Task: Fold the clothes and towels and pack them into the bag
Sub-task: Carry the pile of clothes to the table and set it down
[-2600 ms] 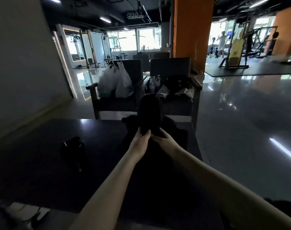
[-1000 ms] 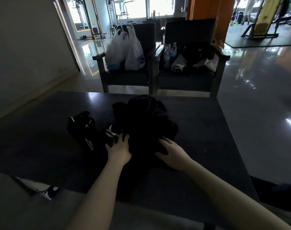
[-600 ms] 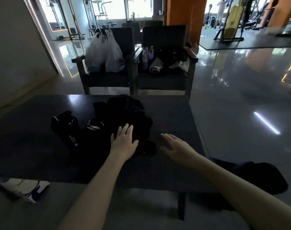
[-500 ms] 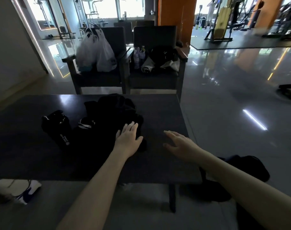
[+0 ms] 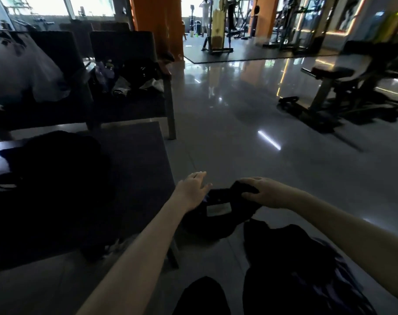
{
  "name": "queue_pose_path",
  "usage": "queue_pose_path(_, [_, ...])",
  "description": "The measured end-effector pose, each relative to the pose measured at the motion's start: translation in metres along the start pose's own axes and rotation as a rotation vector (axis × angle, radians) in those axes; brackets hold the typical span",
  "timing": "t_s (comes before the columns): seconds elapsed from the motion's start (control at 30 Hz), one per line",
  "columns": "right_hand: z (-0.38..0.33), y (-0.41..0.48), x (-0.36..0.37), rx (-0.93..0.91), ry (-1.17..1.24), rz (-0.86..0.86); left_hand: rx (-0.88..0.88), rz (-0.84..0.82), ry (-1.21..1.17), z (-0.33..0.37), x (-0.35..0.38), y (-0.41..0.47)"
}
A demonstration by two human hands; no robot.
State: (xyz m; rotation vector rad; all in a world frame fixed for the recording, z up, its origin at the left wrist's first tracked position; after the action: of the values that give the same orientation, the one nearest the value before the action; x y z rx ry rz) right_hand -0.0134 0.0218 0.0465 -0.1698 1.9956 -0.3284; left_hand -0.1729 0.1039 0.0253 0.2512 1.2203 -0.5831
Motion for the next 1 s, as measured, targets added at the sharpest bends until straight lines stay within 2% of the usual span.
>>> queue_pose_path(0.2, [0.125, -0.015, 0.006, 0.189, 0.02, -0.098, 0.085, -0.17, -0.028, 0.084, 0.092, 0.044])
queue_pose_path(0.4, [0.24, 0.0, 0.049, 0.327, 0.117, -0.201, 0.097, -0.362, -0.094, 0.127, 0.196, 0.092])
queue_pose_path(0.53, [0.309, 0.01, 0.102, 0.42, 0.121, -0.265, 0.071, -0.498, -0.138, 0.137, 0.269, 0.117])
queue_pose_path(0.8, [0.437, 0.026, 0.208, 0.623, 0.154, -0.359, -0.042, -0.667, -0.236, 0.133, 0.414, 0.159])
queue_pose_path(1.0, [0.51, 0.022, 0.276, 0.796, 0.291, -0.262, -0.141, -0.708, -0.253, 0.123, 0.506, 0.18])
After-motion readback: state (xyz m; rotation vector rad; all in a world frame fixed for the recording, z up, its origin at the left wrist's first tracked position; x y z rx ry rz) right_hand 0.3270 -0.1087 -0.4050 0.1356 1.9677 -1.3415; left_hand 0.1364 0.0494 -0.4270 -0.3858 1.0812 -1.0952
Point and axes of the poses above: each hand's wrist, its own y-axis towards the middle knuckle, its own x-axis out of the palm, z = x × y, the point moved 9 cm from there along y, towards the middle knuckle, and after that the axes turned 10 degrees about y, right-handed, at the moved point
